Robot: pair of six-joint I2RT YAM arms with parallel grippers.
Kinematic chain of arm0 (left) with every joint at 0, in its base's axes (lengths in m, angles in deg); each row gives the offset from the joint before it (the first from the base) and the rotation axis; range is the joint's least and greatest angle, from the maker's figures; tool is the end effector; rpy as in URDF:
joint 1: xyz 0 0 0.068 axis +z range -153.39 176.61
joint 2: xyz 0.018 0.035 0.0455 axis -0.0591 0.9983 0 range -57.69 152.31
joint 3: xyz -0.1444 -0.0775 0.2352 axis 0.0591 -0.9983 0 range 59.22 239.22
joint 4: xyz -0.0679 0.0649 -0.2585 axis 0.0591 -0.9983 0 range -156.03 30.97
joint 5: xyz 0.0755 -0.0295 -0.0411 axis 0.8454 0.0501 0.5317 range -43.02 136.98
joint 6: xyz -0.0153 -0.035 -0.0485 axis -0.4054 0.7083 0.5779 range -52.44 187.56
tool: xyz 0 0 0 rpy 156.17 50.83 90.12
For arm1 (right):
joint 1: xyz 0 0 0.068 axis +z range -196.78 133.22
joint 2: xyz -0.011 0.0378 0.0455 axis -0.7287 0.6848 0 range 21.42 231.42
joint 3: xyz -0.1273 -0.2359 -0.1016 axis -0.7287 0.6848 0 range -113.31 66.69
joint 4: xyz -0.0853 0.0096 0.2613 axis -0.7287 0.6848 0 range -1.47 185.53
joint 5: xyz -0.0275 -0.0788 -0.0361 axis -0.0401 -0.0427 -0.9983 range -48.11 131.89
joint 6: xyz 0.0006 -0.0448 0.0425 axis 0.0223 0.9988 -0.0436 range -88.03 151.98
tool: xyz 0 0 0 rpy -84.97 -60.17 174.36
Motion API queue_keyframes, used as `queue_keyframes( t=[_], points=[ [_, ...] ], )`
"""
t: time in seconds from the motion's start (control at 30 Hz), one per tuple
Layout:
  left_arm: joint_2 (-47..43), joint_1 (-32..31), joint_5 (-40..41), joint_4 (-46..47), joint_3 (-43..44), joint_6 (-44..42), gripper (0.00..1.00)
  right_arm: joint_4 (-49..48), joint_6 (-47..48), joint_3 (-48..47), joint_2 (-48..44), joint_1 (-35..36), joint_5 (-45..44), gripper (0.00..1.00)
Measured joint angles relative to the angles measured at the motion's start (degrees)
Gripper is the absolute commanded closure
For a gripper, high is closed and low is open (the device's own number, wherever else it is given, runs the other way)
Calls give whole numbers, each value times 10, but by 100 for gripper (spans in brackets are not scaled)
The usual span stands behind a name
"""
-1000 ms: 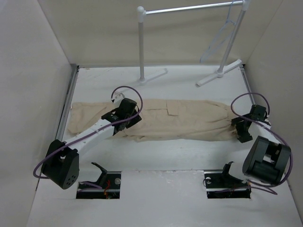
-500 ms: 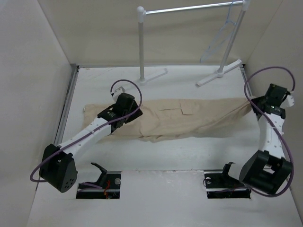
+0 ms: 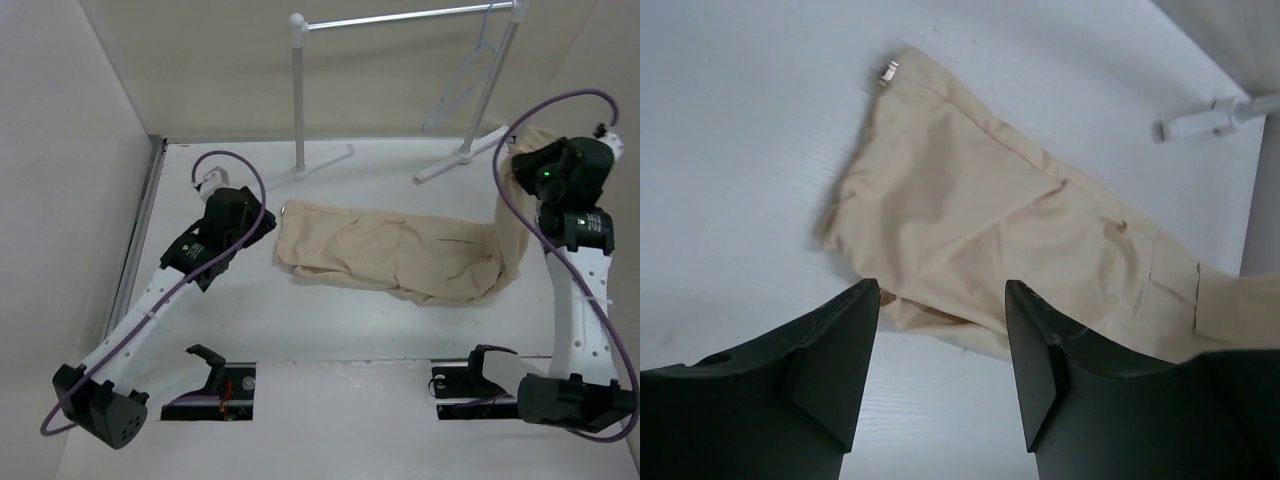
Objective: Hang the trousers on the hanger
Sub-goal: Fold the trousers at the center of the board.
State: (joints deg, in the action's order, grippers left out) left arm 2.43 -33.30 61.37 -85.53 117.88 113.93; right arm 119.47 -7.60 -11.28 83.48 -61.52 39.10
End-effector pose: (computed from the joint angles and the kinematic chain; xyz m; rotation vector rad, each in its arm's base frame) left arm 0.2203 -0.1134 0.3523 -0.4553 2.0408 -0.5671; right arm 0.2307 -0.0631 0.4569 0.8707 1.6216 0.2596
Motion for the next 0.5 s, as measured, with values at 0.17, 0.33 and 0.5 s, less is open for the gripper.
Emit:
queue_keyframes(
  t=[0.17, 0.33, 0.5],
  points=[
    [-71, 102, 7, -24, 0, -7, 48, 24, 17, -18, 47, 229, -19, 82],
    [-120, 199, -5, -31, -6, -11, 48, 42, 15, -78, 129, 437, -89, 81],
    [-133, 274, -37, -36, -25, -12, 48, 41, -6, -184, 289, 586, -150, 73]
  ],
)
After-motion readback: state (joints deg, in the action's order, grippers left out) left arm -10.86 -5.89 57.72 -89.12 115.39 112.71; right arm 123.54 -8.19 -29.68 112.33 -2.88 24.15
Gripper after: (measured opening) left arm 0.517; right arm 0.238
